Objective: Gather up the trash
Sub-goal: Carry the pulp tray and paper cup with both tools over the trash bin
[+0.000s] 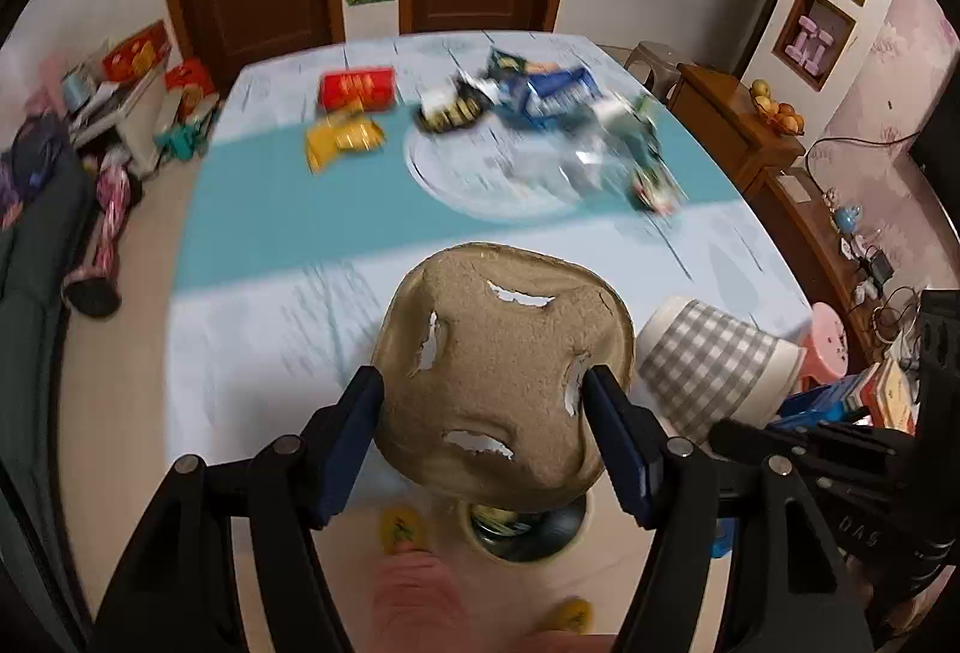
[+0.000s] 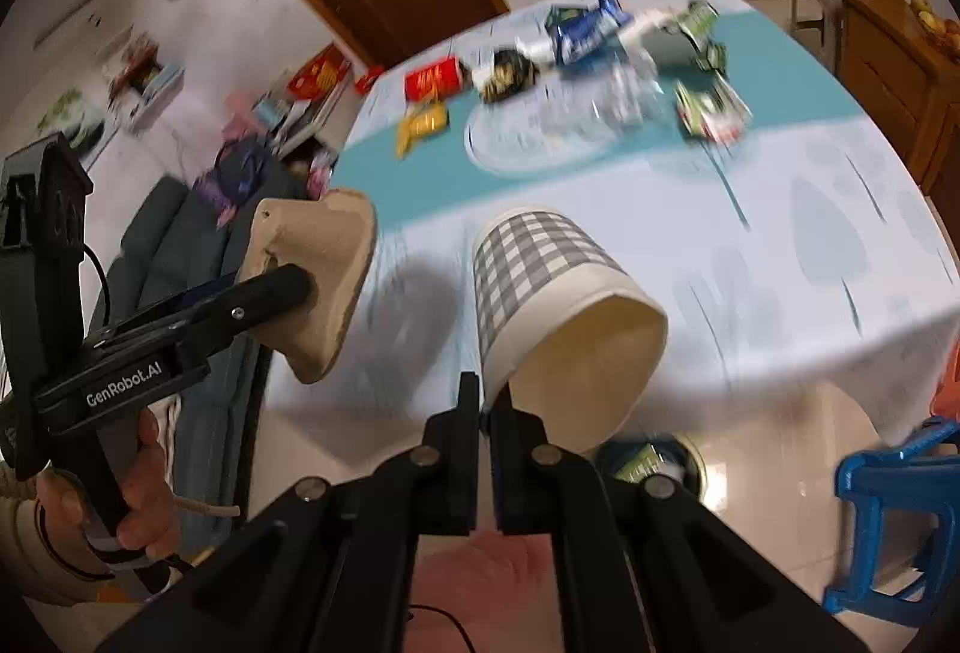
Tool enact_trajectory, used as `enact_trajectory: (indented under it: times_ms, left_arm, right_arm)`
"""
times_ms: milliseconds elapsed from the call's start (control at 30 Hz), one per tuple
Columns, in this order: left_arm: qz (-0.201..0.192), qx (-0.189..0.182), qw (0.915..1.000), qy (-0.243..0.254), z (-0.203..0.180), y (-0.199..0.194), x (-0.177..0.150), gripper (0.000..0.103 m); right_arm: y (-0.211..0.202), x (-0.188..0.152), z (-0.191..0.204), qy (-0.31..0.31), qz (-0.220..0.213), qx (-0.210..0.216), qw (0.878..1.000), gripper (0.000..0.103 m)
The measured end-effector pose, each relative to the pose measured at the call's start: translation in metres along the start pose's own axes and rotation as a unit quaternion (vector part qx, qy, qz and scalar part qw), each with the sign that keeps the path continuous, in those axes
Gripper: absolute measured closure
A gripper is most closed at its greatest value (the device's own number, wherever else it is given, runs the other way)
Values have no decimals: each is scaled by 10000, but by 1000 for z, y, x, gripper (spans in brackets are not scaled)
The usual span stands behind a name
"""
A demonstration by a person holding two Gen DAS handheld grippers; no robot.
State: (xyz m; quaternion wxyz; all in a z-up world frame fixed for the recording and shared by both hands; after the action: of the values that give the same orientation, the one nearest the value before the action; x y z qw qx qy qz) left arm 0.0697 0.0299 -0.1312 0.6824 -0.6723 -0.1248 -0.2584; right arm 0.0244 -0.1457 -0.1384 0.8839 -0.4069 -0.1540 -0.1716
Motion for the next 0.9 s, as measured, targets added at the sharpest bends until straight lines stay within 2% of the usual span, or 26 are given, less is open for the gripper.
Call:
enact_trajectory:
  times_ms: [233,433,533,700,900]
  left_arm:
    - [222,101,9995,-197,-56,7,-83,36]
    - [577,177,9980,197,-91,46,-139,36]
    - [839,169,9957,346,-104,80,-169,35]
    - [961,263,9939,482,-115,143,-199,35]
    - [1093,282,9910,724,-126,221,-227,35]
  right_arm:
    - [-17,-85,-45,59,683,-150,9975,101]
    - [4,-138,-94,488,1124,-377,9918,100]
    - [26,-159,-121,748,1260,-485,9880,100]
    - [77,-185,-165,905,1474,-726,9822,100]
    - [139,-205,-202,697,1685,-977,9784,100]
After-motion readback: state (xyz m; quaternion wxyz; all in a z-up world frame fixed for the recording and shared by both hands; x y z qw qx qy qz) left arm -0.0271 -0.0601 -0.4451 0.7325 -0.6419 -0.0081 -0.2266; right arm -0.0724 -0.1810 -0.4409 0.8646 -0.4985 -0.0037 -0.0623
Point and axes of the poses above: each gripper's, at about its wrist camera, not at the fingertips, and y roughly the way its jaws point, z to its left, x to its top, the point moved 4 cm from there along y, roughly the way its jaws point, and after that the axes turned 12 degrees about x, right-handed, at the moved point
